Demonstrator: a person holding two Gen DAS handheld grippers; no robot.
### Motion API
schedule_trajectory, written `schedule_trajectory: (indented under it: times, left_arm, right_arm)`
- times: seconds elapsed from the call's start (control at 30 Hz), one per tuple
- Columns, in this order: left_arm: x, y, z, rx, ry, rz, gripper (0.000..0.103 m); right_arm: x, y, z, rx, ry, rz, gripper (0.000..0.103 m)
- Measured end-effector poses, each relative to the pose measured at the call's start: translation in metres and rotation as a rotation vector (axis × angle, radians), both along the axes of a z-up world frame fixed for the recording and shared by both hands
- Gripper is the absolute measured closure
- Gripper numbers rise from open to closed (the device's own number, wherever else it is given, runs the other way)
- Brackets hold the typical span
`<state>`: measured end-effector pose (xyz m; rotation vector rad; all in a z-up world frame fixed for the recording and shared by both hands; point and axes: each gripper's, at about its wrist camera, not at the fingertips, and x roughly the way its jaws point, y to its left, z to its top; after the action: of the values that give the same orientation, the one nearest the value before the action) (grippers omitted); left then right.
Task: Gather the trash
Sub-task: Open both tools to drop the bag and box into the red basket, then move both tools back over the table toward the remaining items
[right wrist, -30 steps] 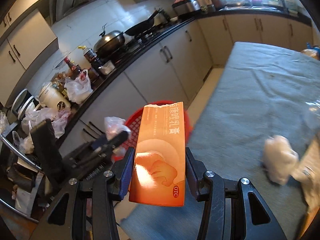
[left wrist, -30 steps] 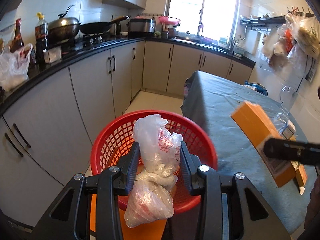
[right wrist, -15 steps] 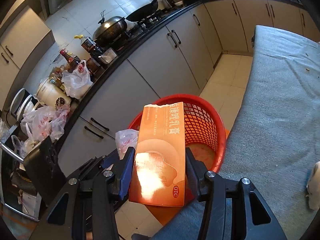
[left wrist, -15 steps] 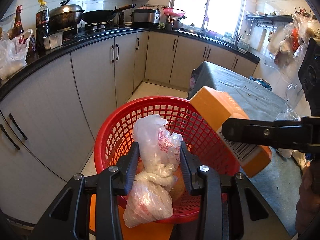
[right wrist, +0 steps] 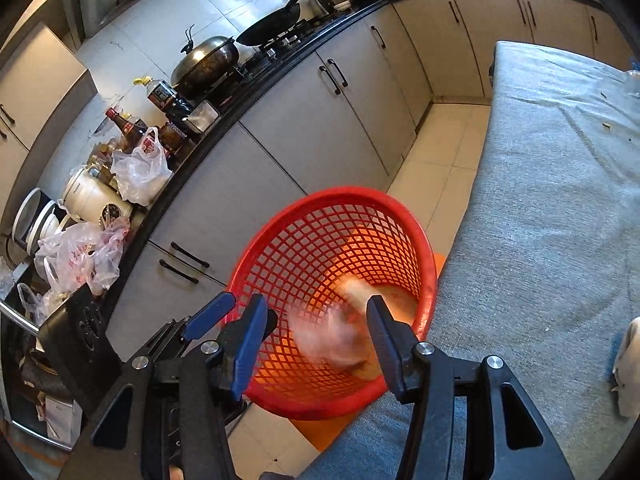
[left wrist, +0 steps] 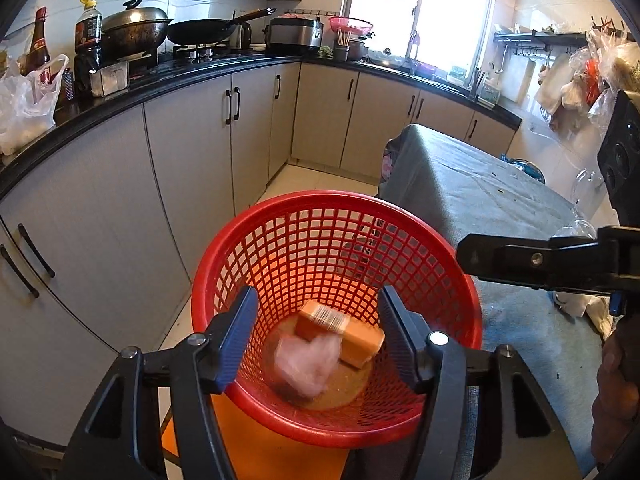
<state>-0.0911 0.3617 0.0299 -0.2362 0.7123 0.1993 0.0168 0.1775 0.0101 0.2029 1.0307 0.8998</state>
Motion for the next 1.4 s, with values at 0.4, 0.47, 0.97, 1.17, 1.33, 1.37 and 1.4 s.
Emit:
schedule_trajectory:
  times: [0.4, 0.47, 0.97, 1.17, 1.33, 1.37, 1.4]
  left_arm:
    - [-0.019, -0.025, 0.019, 0.053, -0.039, 0.005, 0.036]
    - [-0.023, -0.032, 0.023, 0.061, -0.045, 0.006, 0.035]
    - [-0.039, -0.126, 0.030, 0.118, -0.037, -0.083, 0.030]
    - [-0.035, -0.171, 0.025, 0.144, -0.012, -0.167, 0.029]
    - [-0.029, -0.205, 0.019, 0.154, 0.001, -0.235, 0.029]
    - [-0.027, -0.211, 0.017, 0.154, 0.006, -0.248, 0.029]
    - [-0.026, -0.216, 0.015, 0.153, 0.010, -0.258, 0.029]
  right_arm:
    - [-0.028, -0.047, 0.024, 0.014, -0.088, -0.029, 0.041]
    - [-0.035, -0.061, 0.026, 0.014, -0.104, -0.044, 0.039]
    - [-0.077, -0.169, 0.020, 0.050, -0.112, -0.129, 0.033]
    - [-0.083, -0.234, 0.025, 0.089, -0.116, -0.213, 0.033]
    - [-0.082, -0.302, 0.021, 0.118, -0.090, -0.351, 0.033]
    - [-0.081, -0.316, 0.019, 0.115, -0.082, -0.383, 0.033]
    - [-0.081, -0.327, 0.016, 0.115, -0.078, -0.403, 0.033]
